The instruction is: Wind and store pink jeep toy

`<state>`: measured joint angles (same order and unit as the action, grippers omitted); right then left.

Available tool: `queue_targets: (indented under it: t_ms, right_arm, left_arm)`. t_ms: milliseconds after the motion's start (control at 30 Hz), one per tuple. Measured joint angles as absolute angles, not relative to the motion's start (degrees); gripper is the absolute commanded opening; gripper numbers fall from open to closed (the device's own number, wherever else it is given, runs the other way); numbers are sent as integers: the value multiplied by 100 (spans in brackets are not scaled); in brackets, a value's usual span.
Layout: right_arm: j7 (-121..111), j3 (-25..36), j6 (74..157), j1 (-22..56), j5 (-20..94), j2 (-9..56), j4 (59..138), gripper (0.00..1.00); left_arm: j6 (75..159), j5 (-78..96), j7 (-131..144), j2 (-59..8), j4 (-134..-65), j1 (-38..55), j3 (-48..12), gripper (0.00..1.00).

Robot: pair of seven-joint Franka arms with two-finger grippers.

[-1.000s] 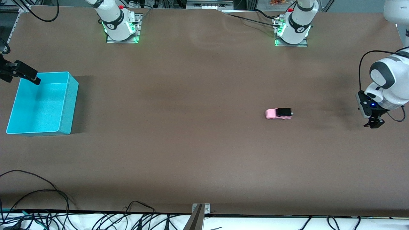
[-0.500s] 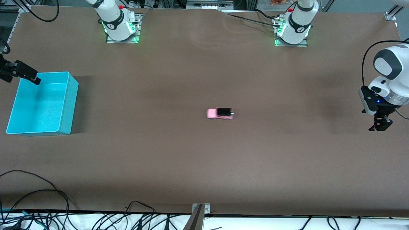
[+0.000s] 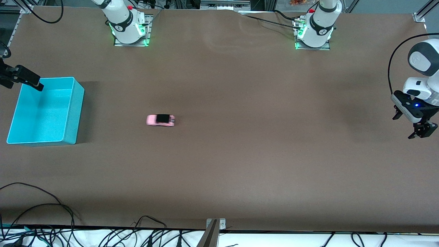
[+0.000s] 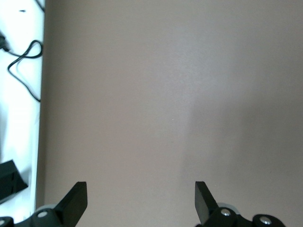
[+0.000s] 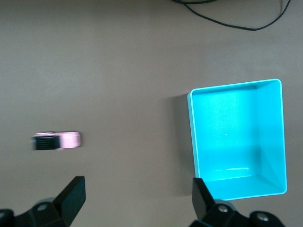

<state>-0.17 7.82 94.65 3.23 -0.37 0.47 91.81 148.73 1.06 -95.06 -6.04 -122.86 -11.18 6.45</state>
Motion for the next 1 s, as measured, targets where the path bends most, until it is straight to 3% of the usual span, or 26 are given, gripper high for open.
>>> queue_targets:
  t_ms: [533,1000]
  right_arm:
    - [-17,782,9466,322,-37,47,9181,100]
    - [-17,782,9467,322,-37,47,9181,100]
  left_arm:
    - [13905,110,-7409,-56,-12244,-1125,559,100]
    - [12346,37,-5772,113,-11389,-1114,258,100]
